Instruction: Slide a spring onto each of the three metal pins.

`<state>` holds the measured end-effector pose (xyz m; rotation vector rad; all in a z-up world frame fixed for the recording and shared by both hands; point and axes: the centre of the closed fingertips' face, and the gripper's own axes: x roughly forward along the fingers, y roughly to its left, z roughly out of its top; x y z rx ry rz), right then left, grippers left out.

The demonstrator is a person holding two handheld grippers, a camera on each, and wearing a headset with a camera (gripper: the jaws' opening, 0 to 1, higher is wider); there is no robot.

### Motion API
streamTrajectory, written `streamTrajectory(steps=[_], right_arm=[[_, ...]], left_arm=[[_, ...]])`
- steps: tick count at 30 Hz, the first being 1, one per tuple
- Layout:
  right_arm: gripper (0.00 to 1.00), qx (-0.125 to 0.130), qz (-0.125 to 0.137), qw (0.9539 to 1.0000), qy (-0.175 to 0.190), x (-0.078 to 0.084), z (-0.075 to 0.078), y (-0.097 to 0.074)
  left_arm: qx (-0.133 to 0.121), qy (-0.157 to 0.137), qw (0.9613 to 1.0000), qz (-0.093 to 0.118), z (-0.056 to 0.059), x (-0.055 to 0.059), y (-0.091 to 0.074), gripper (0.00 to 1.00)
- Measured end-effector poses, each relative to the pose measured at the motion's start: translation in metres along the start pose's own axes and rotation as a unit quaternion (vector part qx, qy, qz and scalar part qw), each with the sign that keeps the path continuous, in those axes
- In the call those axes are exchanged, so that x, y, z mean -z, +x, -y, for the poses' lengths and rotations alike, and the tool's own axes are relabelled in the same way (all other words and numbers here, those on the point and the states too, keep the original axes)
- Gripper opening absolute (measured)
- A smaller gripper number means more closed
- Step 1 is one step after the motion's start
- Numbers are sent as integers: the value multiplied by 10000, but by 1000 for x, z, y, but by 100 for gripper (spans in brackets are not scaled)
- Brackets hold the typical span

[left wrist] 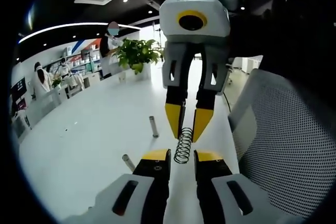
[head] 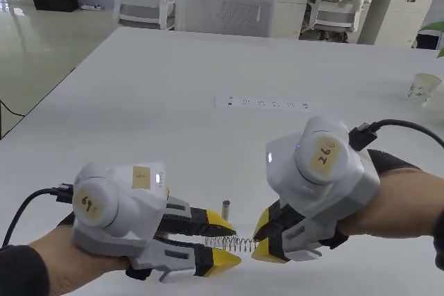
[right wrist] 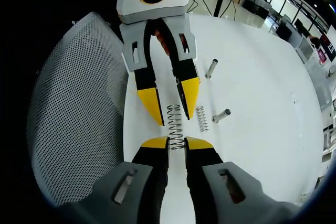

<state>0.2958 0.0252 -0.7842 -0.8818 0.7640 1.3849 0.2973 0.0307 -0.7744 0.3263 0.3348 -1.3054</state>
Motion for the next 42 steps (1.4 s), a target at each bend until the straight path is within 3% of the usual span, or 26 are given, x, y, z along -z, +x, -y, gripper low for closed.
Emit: streamTrajectory(steps=[2,14,23,28,37,42], right_arm=[[13,-13,-10,10000,-27,0,-1,0],[14,-123,40,9998,-122,1,-6,1],[16,-130,132,9998,-19,4,-6,3],[13,-77,175,9998,-57,3,-6,0],[13,-93,453,9989,94,-15,-7,-10],[13,-86,429,9990,47,-20,-9,-10]], left_arm=[[12,42,10000,-8,1,0,1,10],[210,206,9995,-59,8,3,1,7],[197,204,9995,142,7,-8,-3,7],[190,209,9995,139,7,-8,-1,7],[175,213,9996,54,7,-4,1,7],[191,203,9996,40,8,-3,1,7]])
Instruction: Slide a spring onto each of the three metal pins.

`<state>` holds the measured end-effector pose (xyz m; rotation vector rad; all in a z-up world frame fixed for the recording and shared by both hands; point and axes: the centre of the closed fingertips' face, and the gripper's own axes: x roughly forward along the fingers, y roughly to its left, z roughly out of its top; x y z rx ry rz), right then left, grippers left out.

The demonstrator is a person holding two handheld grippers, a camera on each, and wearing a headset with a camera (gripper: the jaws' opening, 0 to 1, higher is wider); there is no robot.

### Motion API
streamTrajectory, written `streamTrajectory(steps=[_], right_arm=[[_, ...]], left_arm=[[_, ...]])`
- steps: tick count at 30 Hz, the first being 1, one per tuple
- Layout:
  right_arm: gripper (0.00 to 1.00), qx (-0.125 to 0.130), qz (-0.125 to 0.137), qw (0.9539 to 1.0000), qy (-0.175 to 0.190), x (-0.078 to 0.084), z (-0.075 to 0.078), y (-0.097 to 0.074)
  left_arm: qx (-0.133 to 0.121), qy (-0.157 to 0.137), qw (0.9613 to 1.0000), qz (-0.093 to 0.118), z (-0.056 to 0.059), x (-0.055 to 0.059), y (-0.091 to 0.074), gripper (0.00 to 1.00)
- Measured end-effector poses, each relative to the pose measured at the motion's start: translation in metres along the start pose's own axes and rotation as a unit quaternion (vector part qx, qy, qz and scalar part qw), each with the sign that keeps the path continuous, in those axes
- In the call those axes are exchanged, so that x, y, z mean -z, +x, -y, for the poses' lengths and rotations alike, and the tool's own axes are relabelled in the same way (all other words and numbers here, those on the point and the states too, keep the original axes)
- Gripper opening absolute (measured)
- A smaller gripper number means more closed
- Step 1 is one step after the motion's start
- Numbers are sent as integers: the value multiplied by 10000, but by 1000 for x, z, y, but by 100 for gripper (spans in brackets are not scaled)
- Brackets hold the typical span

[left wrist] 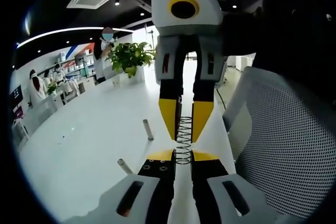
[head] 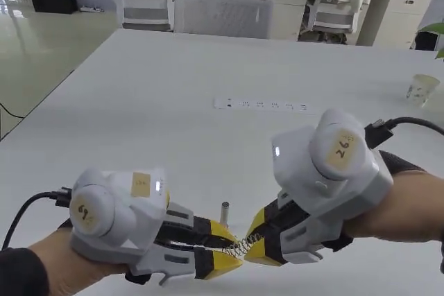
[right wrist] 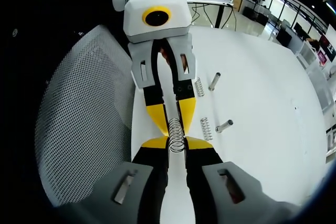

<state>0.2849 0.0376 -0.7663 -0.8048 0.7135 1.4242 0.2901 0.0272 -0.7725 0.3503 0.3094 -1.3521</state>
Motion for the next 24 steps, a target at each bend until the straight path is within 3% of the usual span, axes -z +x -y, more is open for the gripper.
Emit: streamTrajectory(steps=[16,19,24], right_arm=[[13,-36,3,10000,-83,-11,-3,3],[13,-65,195,9998,-37,-22,-4,2],[13,-26,80,9999,-129,-20,-2,4]], left_arm=[[4,-53,10000,-38,1,3,2,7],[45,-92,9999,34,2,1,3,7],[15,-71,10000,16,1,1,3,7]])
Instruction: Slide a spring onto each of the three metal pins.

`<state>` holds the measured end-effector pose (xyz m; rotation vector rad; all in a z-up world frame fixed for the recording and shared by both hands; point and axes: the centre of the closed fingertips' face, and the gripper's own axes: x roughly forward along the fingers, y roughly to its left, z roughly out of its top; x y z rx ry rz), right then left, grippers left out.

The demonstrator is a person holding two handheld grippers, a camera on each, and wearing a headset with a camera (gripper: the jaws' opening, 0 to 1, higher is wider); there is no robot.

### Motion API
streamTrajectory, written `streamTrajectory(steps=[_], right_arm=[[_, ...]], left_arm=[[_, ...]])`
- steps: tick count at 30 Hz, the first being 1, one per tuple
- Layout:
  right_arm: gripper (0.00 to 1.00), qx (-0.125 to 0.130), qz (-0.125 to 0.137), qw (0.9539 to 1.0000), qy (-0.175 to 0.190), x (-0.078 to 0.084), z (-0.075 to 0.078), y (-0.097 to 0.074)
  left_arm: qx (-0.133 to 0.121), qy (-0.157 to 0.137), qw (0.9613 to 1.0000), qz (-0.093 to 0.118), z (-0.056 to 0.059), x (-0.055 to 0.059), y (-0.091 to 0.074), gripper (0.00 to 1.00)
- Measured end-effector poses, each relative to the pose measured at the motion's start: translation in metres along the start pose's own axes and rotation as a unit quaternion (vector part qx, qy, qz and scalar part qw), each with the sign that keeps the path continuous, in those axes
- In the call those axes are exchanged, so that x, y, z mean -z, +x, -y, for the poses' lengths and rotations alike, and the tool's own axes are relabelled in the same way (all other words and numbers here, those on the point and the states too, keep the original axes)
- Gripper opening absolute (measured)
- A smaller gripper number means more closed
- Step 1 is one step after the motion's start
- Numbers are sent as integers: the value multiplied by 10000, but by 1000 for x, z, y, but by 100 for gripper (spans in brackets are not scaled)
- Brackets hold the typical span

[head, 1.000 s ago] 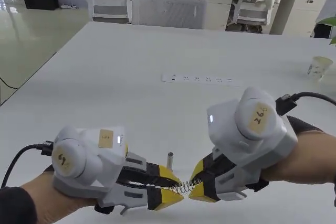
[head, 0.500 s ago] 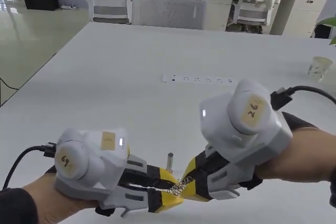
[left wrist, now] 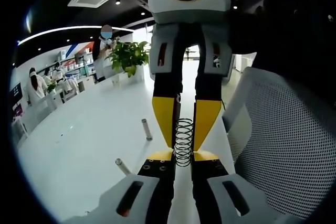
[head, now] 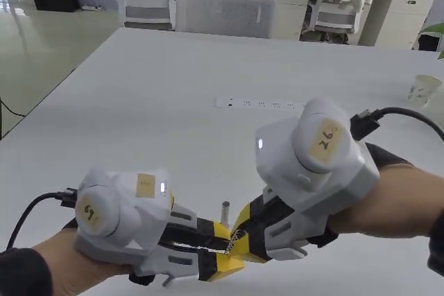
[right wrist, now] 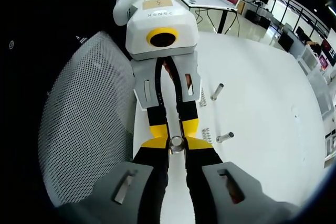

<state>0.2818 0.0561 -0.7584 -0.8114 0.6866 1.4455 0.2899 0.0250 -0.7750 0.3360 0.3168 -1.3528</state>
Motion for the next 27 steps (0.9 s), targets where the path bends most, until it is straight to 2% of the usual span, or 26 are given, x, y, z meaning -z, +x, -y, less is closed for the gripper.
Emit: streamTrajectory(steps=[20,27], right_arm=[[12,46,-160,9998,58,3,2,-3],[12,110,-134,9998,73,1,6,-4]], left_arm=[[-78,35,9999,61,-3,0,0,8],[-115,-66,9999,69,-5,1,-1,13]])
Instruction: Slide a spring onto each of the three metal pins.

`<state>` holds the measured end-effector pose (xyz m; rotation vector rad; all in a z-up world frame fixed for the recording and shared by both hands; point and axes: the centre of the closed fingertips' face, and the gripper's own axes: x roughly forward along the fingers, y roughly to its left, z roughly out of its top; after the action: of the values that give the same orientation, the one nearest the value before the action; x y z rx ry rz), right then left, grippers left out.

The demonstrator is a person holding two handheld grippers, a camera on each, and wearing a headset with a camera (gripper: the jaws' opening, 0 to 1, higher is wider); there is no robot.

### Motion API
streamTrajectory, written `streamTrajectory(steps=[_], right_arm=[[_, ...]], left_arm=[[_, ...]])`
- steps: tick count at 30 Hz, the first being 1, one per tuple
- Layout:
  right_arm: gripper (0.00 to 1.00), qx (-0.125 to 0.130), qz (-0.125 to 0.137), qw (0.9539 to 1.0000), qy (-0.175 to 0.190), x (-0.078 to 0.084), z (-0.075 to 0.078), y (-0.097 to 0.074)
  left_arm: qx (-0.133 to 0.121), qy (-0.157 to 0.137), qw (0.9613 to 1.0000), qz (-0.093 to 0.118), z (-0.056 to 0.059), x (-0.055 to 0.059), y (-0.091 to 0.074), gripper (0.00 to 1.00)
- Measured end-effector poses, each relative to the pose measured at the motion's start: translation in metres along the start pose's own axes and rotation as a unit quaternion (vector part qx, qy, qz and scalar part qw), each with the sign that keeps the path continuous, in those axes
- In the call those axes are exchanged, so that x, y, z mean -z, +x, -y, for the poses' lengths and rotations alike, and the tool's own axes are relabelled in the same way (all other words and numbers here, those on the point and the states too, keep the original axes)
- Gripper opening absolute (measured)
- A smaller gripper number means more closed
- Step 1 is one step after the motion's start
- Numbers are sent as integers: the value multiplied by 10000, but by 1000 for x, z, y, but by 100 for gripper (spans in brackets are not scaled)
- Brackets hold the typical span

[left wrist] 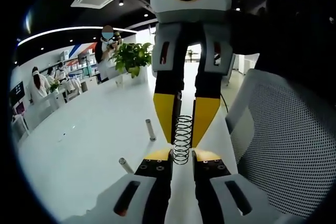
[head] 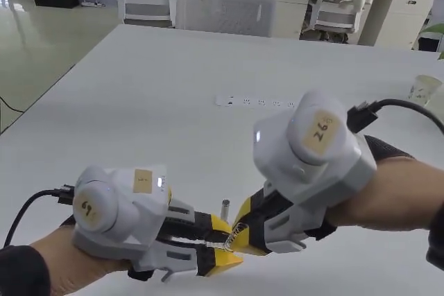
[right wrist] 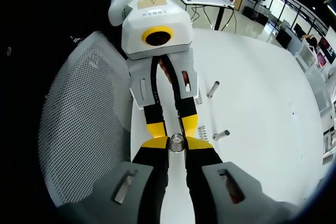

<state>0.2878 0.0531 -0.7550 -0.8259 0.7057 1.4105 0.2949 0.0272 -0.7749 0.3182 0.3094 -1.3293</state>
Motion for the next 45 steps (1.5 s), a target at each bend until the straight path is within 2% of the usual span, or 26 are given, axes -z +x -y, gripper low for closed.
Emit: streamTrajectory(steps=[12,25,35,45], right_arm=[[13,135,-99,9998,62,11,9,-7],[13,320,-223,9990,236,30,24,-19],[13,443,-324,9978,377,45,34,-28],[13,609,-393,9960,522,56,50,-40]], left_arm=[[-111,-276,9996,4,-6,4,-9,30],[-422,-587,9974,-19,-10,20,-30,43],[-828,-790,9934,98,-21,24,-50,47],[-1172,-986,9880,187,-25,31,-68,52]])
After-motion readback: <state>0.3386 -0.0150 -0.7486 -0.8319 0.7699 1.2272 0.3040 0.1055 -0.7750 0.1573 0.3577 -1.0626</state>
